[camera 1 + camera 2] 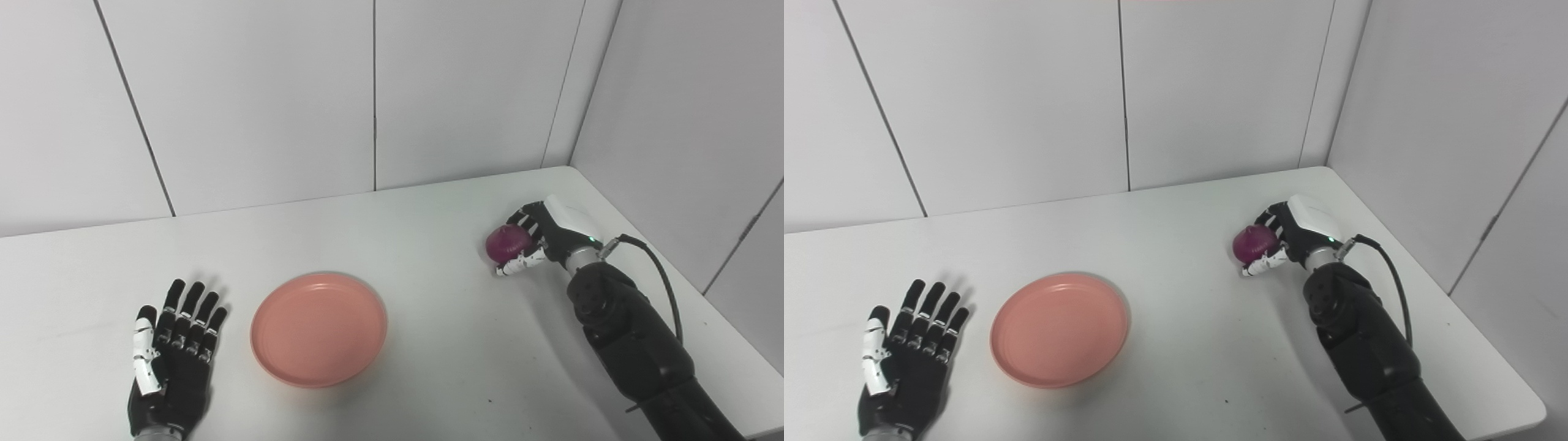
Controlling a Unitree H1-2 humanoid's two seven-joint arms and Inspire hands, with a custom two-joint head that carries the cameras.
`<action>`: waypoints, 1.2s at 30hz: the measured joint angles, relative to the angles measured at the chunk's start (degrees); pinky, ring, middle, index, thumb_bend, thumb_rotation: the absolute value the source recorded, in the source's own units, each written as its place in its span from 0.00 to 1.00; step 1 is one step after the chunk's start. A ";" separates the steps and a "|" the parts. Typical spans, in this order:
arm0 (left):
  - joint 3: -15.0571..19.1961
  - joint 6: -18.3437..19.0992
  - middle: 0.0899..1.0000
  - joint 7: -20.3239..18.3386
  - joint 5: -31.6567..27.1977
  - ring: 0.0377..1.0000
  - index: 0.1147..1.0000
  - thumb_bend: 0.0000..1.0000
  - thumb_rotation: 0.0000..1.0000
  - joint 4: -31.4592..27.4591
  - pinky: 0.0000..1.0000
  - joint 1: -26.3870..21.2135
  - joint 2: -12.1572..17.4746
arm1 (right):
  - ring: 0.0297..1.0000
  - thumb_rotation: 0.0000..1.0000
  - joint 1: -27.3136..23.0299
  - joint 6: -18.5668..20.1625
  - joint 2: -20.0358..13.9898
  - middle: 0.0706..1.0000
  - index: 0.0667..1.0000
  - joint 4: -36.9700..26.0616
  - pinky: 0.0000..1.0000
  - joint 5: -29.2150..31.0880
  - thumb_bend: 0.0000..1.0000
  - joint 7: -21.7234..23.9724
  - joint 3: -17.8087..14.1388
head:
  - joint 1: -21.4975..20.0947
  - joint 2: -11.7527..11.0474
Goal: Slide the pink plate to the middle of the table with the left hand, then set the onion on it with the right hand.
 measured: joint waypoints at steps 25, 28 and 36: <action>-1.58 -0.36 0.94 2.36 3.70 0.93 0.93 0.41 1.00 -1.48 0.93 0.74 -1.35 | 0.44 0.13 -3.92 2.12 7.22 0.48 0.45 -16.28 0.38 -2.44 0.51 4.95 6.75 | 7.21 -0.35; -2.06 -0.35 0.94 2.76 3.98 0.93 0.92 0.40 1.00 -2.03 0.94 1.20 -2.47 | 0.45 0.13 -4.73 2.06 8.78 0.48 0.45 -16.32 0.40 -2.34 0.51 5.25 8.33 | 9.31 -0.18; -3.21 -0.24 0.93 5.27 5.26 0.93 0.91 0.40 1.00 -3.20 0.94 1.43 -3.66 | 0.42 0.13 -6.63 1.29 11.02 0.47 0.45 -16.28 0.36 -2.75 0.51 5.66 11.10 | 12.31 0.09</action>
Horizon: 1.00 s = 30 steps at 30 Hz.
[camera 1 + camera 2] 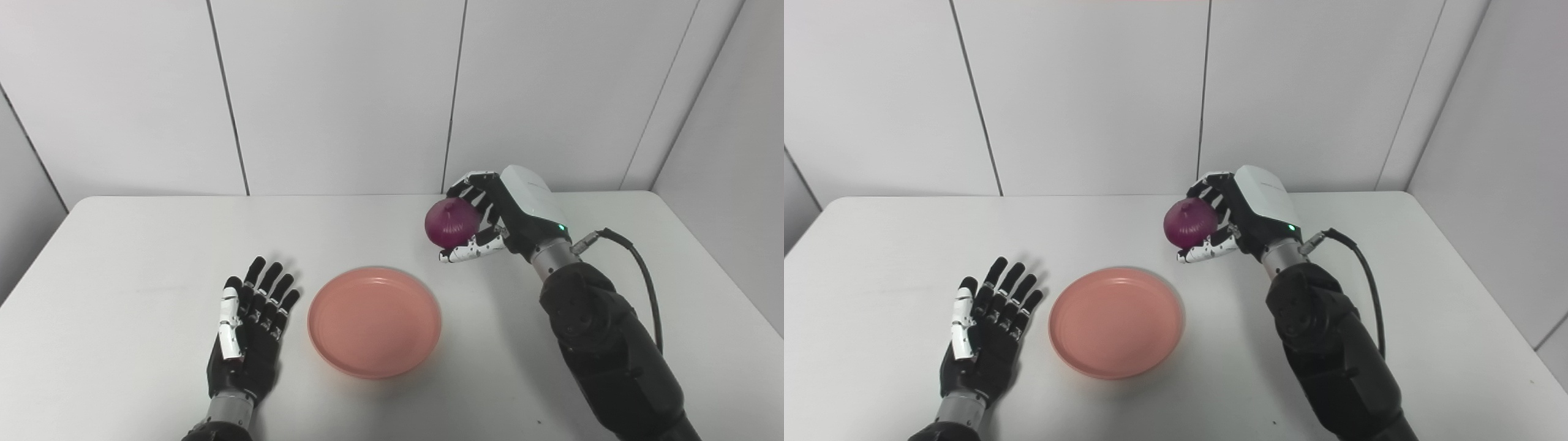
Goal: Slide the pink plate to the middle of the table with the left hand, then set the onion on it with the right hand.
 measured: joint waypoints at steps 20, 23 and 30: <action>-1.69 0.56 0.92 2.10 2.11 0.92 0.90 0.39 1.00 -1.03 0.93 0.44 -1.38 | 0.35 0.14 -0.63 -0.23 6.93 0.44 0.45 4.88 0.28 -1.51 0.51 0.91 5.26 | 3.69 0.62; -1.74 0.65 0.92 2.37 2.12 0.92 0.91 0.39 1.00 -1.10 0.92 0.45 -1.48 | 0.34 0.14 -0.56 -0.89 7.22 0.43 0.45 6.25 0.27 -1.52 0.51 0.39 5.78 | 3.87 0.70; -2.07 0.68 0.92 2.79 2.29 0.92 0.91 0.40 1.00 -1.24 0.93 0.49 -1.65 | 0.32 0.14 0.25 -2.63 8.28 0.42 0.45 9.31 0.25 -1.65 0.51 -1.42 6.75 | 4.30 0.96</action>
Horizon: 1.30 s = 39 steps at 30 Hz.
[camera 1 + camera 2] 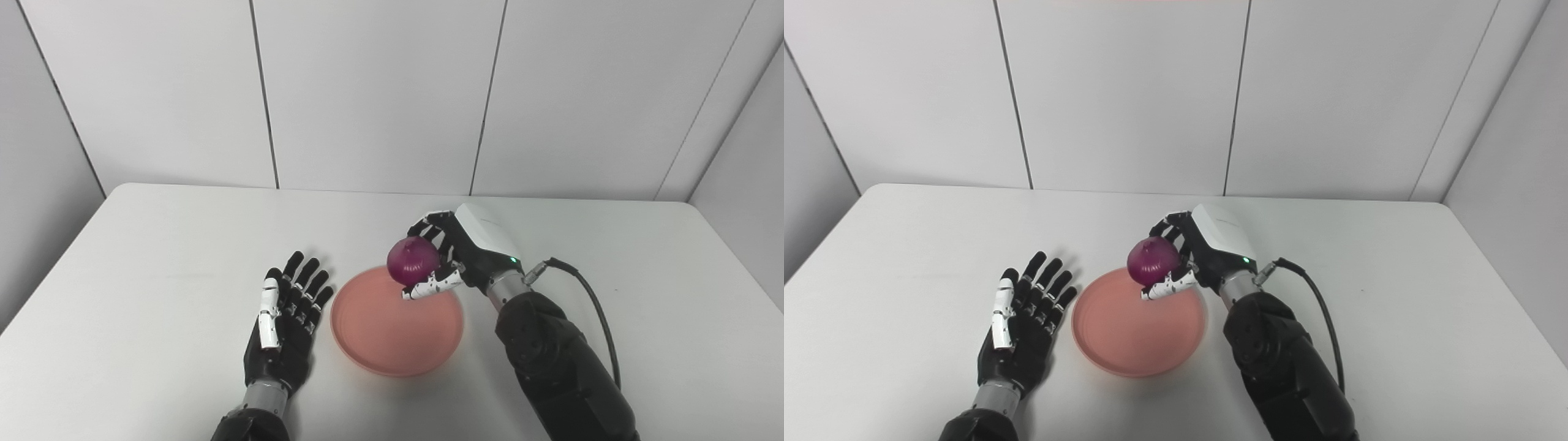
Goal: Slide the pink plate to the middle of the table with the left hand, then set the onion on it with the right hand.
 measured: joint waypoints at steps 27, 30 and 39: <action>-0.50 0.64 0.91 2.16 1.23 0.91 0.89 0.39 1.00 -0.98 0.92 0.14 -0.66 | 0.31 0.14 2.71 -2.84 1.39 0.40 0.45 5.61 0.24 -1.24 0.51 -3.87 5.22 | 0.53 0.35; -0.48 0.82 0.91 2.25 1.23 0.91 0.89 0.39 1.00 -1.09 0.92 0.14 -0.66 | 0.32 0.14 3.04 -3.01 1.42 0.41 0.45 6.27 0.24 -1.49 0.51 -4.15 5.24 | 0.53 0.35; -0.48 0.97 0.91 2.31 1.24 0.91 0.89 0.38 1.00 -1.15 0.92 0.14 -0.66 | 0.27 0.14 3.04 -3.18 1.54 0.37 0.45 6.27 0.21 -2.43 0.51 -4.43 5.68 | 0.53 0.44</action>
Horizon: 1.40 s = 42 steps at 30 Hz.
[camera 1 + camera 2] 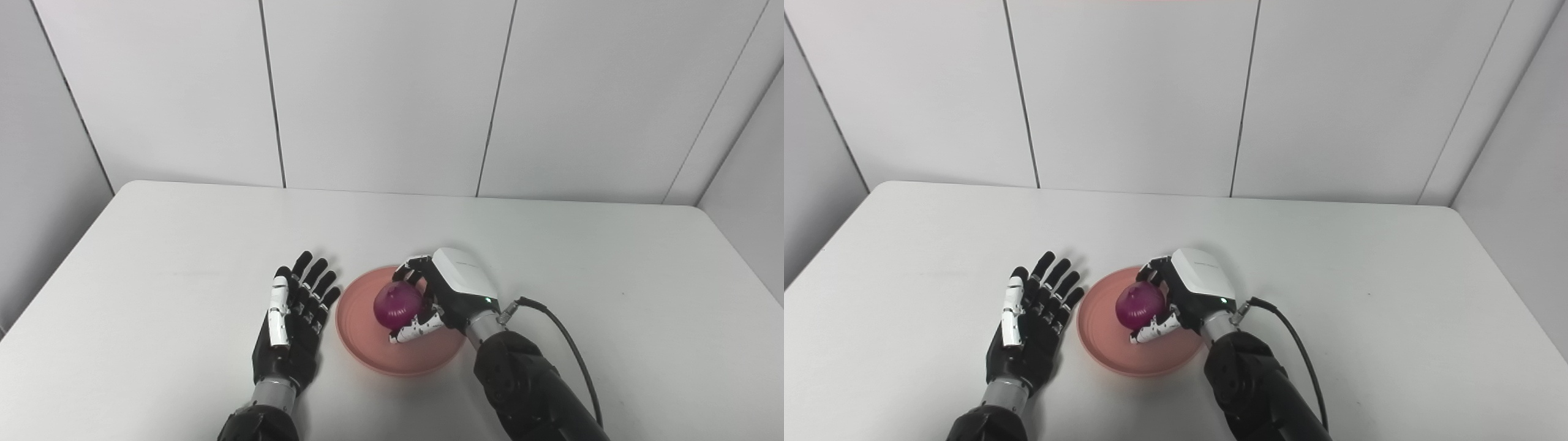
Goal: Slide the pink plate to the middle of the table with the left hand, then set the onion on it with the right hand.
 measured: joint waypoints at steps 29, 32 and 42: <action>0.17 0.00 0.91 -0.06 -0.04 0.91 0.90 0.39 1.00 0.01 0.92 0.00 0.00 | 0.68 0.35 0.61 -0.43 -0.32 0.76 0.79 -4.48 0.54 -1.69 0.92 9.16 0.74 | -0.62 0.00; 0.22 0.00 0.92 -0.05 -0.04 0.91 0.90 0.39 1.00 0.01 0.93 0.00 0.00 | 0.72 0.39 0.60 -0.41 -0.53 0.80 0.81 -5.33 0.59 -1.65 0.95 10.96 0.36 | -0.62 0.00; 0.30 -0.06 0.91 -0.12 -0.03 0.91 0.89 0.39 1.00 0.06 0.93 0.00 0.00 | 0.82 0.46 0.62 -0.44 -0.87 0.86 0.88 -7.95 0.73 -0.29 1.00 13.89 -1.42 | -0.97 -0.18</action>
